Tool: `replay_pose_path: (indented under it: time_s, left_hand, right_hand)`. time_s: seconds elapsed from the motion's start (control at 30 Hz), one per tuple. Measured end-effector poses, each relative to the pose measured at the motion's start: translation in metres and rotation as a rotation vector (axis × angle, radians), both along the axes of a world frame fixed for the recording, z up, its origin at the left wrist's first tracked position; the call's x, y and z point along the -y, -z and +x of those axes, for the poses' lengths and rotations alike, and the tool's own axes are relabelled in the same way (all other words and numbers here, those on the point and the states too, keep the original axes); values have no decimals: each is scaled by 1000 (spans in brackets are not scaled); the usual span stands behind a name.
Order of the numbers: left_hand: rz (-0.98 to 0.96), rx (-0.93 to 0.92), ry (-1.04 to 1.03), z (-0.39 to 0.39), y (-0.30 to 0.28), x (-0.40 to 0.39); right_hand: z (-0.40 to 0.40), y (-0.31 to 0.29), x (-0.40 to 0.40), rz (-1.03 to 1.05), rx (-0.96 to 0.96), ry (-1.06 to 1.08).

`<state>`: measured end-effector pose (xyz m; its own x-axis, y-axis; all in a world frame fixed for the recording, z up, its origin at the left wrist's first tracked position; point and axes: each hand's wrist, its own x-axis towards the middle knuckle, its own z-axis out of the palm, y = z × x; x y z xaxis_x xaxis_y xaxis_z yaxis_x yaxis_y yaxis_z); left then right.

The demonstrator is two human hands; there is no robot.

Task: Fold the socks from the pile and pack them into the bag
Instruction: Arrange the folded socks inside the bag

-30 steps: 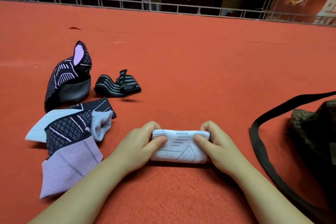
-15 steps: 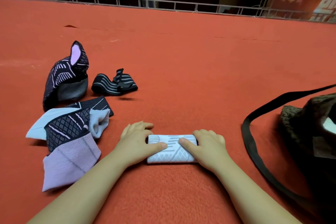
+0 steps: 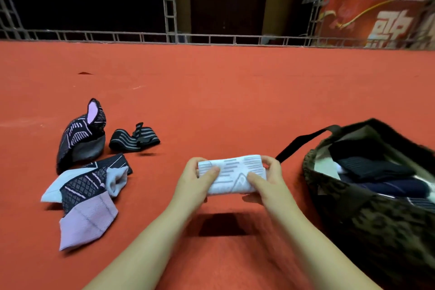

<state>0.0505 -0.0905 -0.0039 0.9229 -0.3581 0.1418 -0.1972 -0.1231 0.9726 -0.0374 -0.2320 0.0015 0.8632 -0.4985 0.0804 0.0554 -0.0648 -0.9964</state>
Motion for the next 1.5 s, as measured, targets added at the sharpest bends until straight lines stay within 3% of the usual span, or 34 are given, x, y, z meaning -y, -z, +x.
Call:
replay_pose_path:
  time_s: [0.27, 0.53, 0.7, 0.87, 1.0, 1.07, 1.17, 1.23, 1.37, 1.5]
  left_hand:
    - [-40, 12, 214, -55, -84, 89]
    - [20, 26, 466, -110, -115, 174]
    - [243, 130, 564, -127, -116, 198]
    - [756, 140, 722, -131, -105, 203]
    - [832, 145, 768, -132, -94, 206]
    - [872, 143, 793, -135, -86, 211]
    - [827, 189, 817, -142, -77, 213]
    - [674, 272, 759, -137, -79, 208]
    - [379, 448, 551, -118, -89, 177]
    - [390, 428, 467, -86, -76, 121]
  right_hand:
    - [-96, -78, 65, -399, 196, 330]
    - [-169, -112, 154, -370, 7, 503]
    - [-192, -105, 179, -229, -156, 416]
    - [-205, -85, 193, -628, -669, 314]
    - [-203, -78, 195, -838, -702, 369]
    - [-199, -76, 199, -831, -742, 351]
    - [-195, -76, 200, -833, -823, 399]
    - [-192, -81, 195, -897, -800, 491]
    - [-176, -86, 172, -978, -556, 555]
    - [-138, -85, 125, -981, -318, 407]
